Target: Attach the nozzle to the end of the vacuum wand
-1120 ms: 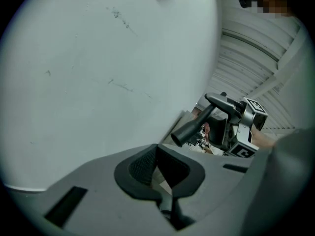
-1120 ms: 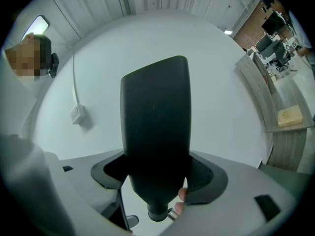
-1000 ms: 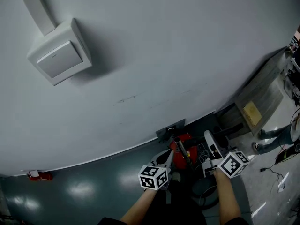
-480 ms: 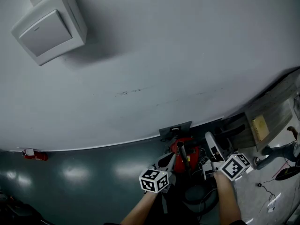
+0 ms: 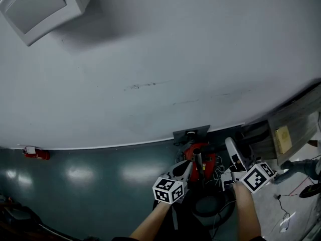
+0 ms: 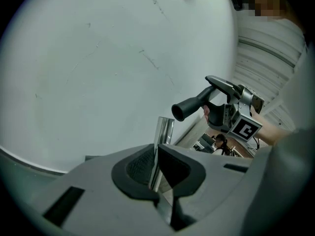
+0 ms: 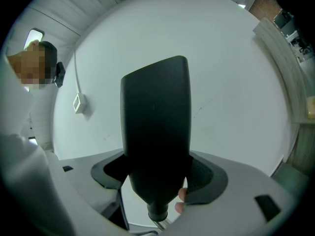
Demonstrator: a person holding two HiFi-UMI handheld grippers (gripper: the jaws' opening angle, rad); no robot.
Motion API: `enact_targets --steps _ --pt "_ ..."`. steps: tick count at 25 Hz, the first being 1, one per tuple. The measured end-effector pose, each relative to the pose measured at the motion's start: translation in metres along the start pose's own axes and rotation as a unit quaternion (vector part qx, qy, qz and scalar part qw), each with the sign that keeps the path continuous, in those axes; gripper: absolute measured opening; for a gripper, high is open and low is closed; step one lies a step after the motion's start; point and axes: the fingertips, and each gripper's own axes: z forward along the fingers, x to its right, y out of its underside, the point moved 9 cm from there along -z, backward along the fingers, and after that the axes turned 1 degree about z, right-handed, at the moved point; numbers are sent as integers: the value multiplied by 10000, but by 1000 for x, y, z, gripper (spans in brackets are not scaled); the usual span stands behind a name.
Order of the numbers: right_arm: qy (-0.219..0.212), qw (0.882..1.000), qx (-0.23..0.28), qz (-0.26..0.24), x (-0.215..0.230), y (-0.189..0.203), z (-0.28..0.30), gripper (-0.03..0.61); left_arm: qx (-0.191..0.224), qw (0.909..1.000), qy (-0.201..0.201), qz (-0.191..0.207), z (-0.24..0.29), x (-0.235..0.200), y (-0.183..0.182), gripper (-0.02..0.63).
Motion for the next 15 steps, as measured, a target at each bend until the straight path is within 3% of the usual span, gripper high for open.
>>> enact_targets --steps 6,15 --pt "-25 10000 -3 -36 -3 -4 0 331 -18 10000 95 -16 10 0 6 88" --pt "-16 9998 -71 -159 -3 -10 0 331 -364 9988 168 266 40 3 15 164"
